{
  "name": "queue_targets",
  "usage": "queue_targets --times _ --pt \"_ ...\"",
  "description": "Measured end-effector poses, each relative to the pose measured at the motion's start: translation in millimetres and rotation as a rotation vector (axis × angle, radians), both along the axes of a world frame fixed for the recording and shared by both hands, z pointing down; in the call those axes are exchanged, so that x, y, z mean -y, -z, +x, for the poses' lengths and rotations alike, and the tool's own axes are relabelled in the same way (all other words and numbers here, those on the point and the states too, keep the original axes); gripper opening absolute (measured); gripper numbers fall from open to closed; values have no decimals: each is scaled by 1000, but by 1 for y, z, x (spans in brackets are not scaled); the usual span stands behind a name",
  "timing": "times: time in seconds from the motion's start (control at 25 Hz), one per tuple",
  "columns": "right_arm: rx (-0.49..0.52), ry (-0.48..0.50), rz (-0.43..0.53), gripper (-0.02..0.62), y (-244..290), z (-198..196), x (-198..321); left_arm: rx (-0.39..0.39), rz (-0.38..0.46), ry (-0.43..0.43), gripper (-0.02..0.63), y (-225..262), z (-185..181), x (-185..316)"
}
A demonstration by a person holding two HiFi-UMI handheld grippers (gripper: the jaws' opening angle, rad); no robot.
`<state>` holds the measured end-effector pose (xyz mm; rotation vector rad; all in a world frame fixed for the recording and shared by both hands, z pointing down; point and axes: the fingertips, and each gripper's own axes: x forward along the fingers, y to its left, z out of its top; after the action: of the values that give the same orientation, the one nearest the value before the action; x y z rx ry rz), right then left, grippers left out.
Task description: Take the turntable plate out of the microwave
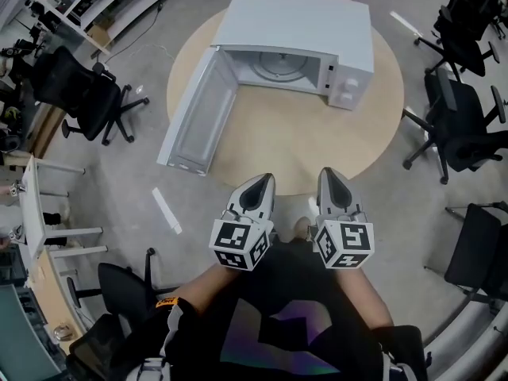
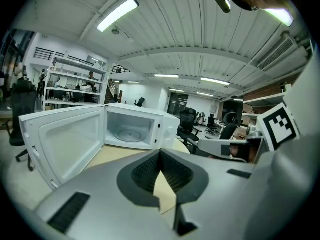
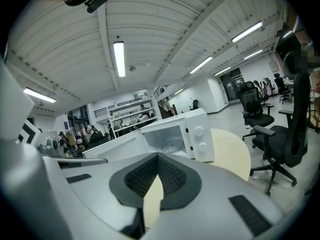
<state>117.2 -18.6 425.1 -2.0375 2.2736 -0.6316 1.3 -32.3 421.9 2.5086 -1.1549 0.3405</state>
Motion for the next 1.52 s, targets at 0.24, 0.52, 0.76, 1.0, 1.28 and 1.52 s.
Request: queue_targets --times 0.24,0.52,0.76,1.0,1.28,1.52 --pt "3 32 -27 17 -11 -2 17 2 -13 32 48 -5 -2 18" --pt "-46 34 -66 17 -13 -11 52 -37 -62 42 48 -21 -11 65" --pt "-72 0 -94 17 -8 -13 101 -77 -74 26 48 -22 -16 117" --pt "-103 -4 -129 17 -5 -29 151 -129 -109 33 48 -29 -31 169" --pt "-145 -38 -180 17 -8 -41 191 -251 -130 -42 49 -26 -35 213" --pt "-158 -59 -202 17 -13 -48 206 -260 -126 -68 49 -28 -34 239"
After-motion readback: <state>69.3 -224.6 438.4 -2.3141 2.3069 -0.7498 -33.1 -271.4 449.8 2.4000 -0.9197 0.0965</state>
